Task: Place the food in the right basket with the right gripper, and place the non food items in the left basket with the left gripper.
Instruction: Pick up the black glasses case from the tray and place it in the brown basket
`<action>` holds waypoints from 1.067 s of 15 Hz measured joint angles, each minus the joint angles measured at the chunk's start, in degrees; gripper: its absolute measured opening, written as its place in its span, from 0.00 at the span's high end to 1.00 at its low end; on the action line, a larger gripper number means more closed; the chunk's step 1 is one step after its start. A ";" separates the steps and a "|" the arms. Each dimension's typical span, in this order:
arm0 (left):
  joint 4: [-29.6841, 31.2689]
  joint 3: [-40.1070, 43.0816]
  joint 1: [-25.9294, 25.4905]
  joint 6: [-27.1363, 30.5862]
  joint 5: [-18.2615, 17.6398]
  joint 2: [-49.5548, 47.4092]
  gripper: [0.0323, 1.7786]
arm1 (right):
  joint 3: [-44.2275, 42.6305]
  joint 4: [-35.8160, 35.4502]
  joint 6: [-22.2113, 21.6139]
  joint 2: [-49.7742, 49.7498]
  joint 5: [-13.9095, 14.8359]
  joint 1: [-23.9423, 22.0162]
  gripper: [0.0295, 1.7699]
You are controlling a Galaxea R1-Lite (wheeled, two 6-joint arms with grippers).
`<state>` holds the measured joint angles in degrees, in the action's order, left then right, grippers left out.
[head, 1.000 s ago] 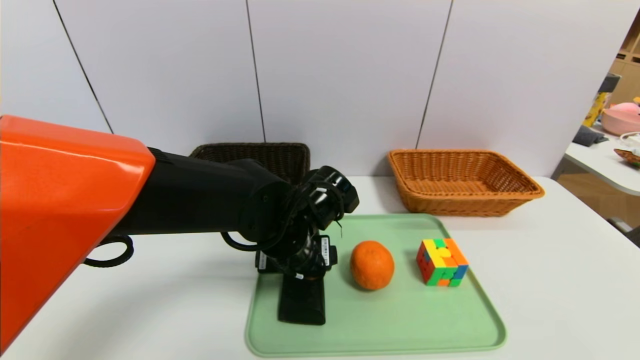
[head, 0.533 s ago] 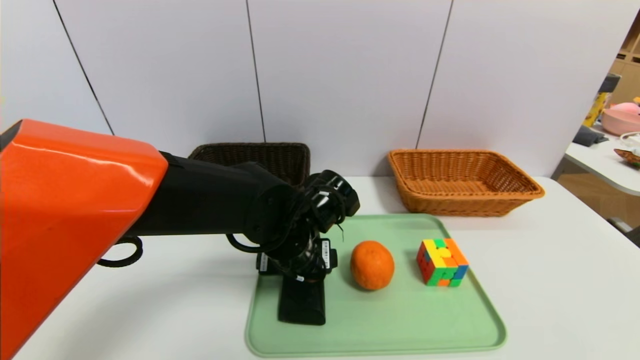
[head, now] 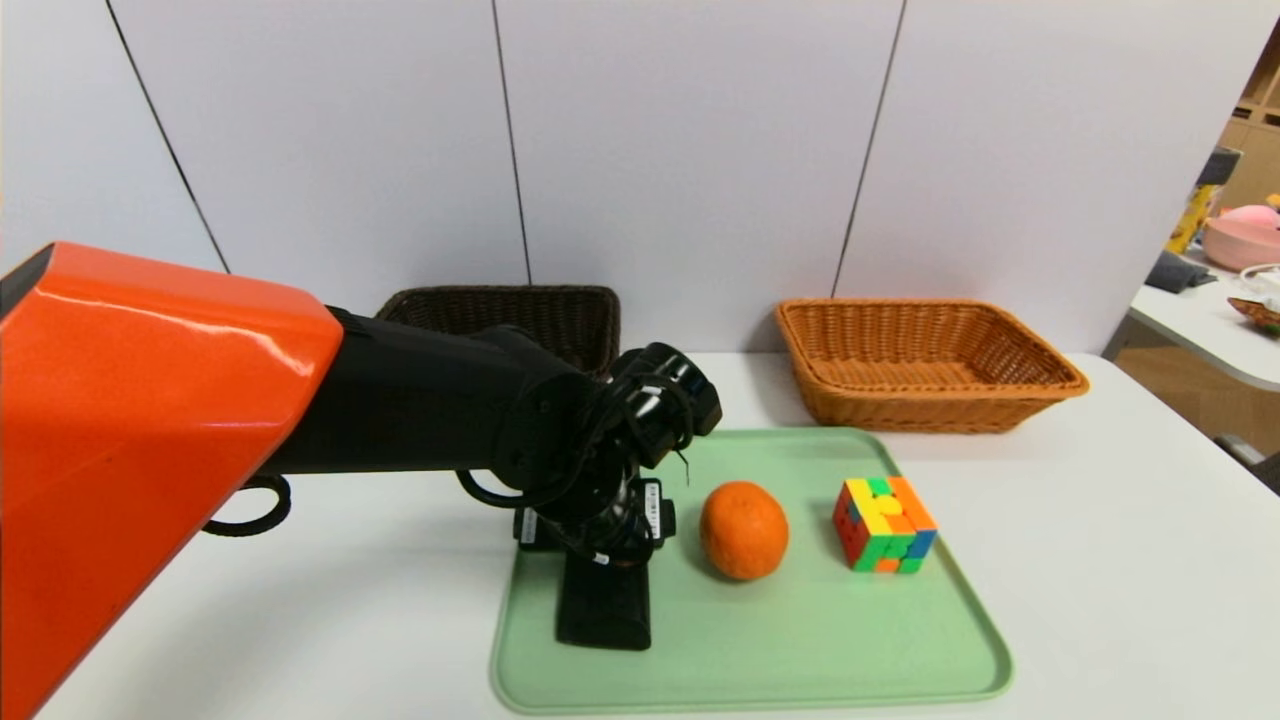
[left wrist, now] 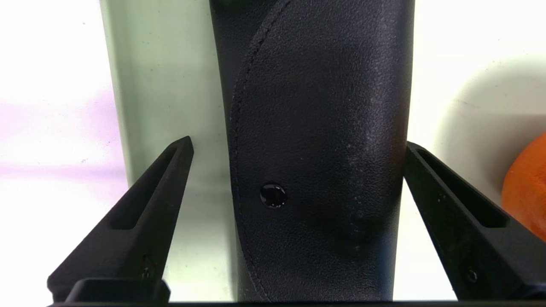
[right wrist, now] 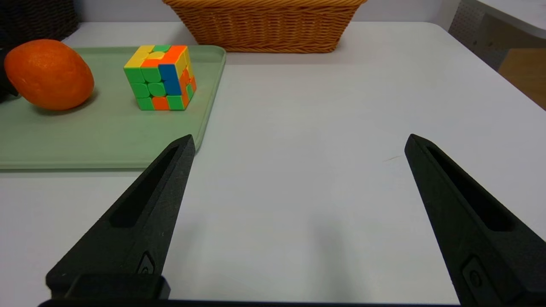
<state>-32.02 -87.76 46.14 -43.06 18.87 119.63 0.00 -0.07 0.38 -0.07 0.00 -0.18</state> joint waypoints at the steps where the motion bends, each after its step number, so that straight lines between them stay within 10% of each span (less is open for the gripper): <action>1: -0.06 0.00 0.00 0.09 -0.02 0.00 0.05 | 0.00 0.00 0.02 0.00 0.00 0.00 0.04; 16: -0.22 -0.22 0.00 4.56 0.20 0.00 0.05 | 0.00 0.00 0.04 0.00 0.00 0.00 0.04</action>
<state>-32.24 -87.98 46.14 -38.50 19.07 119.63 0.00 -0.07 0.41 -0.07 0.00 -0.18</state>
